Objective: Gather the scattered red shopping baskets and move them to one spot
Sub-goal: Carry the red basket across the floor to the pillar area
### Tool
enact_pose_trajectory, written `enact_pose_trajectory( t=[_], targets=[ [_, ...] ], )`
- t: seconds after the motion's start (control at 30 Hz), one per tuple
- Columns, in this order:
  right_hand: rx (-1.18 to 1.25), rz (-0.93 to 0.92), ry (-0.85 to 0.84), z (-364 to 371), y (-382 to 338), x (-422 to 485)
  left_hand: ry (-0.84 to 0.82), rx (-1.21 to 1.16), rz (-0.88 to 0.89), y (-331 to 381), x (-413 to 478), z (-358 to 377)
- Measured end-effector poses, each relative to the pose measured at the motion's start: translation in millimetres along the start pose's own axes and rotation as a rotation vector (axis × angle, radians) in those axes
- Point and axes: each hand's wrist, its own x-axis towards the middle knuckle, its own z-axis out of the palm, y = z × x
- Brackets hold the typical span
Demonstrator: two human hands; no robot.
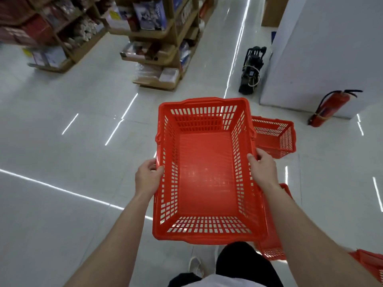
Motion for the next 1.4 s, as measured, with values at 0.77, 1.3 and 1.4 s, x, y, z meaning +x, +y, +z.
enact_pose_trajectory(
  t=[0.77,1.3,1.4],
  targets=[
    [-0.341,-0.145,-0.442,170,-124,451,0.215,-0.123,-0.46,22,312,124],
    [-0.528,-0.339,-0.844,283,-80,597,0.498,-0.273,-0.826,-18,306,278],
    [-0.542,-0.377,-0.903,298,-67,615,0.548,-0.3,-0.887,-20,304,314]
  ],
)
